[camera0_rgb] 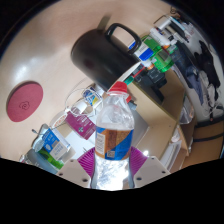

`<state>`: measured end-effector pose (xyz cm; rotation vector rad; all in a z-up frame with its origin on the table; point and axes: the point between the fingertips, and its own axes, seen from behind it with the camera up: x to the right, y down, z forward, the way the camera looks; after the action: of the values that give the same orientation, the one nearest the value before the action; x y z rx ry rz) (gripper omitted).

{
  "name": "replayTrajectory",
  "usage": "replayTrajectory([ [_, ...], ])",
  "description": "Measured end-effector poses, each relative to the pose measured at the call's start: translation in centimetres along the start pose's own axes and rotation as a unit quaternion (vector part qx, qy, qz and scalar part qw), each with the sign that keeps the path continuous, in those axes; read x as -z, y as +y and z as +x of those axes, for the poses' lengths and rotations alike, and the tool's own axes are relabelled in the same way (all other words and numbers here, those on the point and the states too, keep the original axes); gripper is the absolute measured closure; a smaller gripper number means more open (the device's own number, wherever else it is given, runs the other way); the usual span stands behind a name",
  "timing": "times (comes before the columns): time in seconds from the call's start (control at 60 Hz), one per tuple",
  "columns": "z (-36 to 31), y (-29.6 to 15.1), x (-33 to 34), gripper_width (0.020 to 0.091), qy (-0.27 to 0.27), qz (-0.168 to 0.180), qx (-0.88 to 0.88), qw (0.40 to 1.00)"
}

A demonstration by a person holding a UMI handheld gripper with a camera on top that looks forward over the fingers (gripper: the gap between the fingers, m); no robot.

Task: Pour water

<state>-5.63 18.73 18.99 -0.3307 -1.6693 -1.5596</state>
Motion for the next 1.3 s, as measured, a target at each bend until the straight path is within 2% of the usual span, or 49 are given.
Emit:
replayTrajectory([
  [0.35,1.2,-0.5,-0.7,0.0675,-0.001,0.008,0.032,0.999],
  [0.433,1.5,0.0,-0.9,0.0676,0.000,0.003,-0.028,1.000],
  [0.517,1.0,1.6,-1.0,0.0677,-0.011,-0.024,-0.192,0.981],
  [0.583,-0.7,3.0,-0.1,0.0674,-0.020,-0.051,-0.374,0.926],
  [0.617,-1.3,3.1,-0.2,0.0675,-0.042,-0.057,-0.465,0.882],
  [0.7,-3.2,1.6,0.8,0.0673,-0.073,-0.060,-0.684,0.723],
  [0.733,-4.1,0.1,1.4,0.0672,-0.069,-0.053,-0.756,0.649],
  [0.75,-3.8,0.6,1.3,0.0671,-0.085,-0.047,-0.777,0.622],
  [0.817,-4.7,-0.8,1.7,0.0673,-0.093,-0.039,-0.855,0.509],
  [0.9,-7.2,-2.2,2.3,0.0674,-0.113,-0.043,-0.901,0.416],
  [0.983,-8.2,-2.2,2.3,0.0675,-0.113,-0.040,-0.917,0.380],
  [1.067,-9.6,-3.2,2.6,0.0671,-0.101,-0.034,-0.923,0.371],
  [1.167,-9.1,-3.2,3.3,0.0666,-0.085,-0.017,-0.920,0.381],
  [1.25,-8.4,-3.7,3.8,0.0657,-0.068,0.006,-0.905,0.420],
  [1.3,-8.2,-3.7,4.0,0.0656,-0.060,0.007,-0.901,0.429],
])
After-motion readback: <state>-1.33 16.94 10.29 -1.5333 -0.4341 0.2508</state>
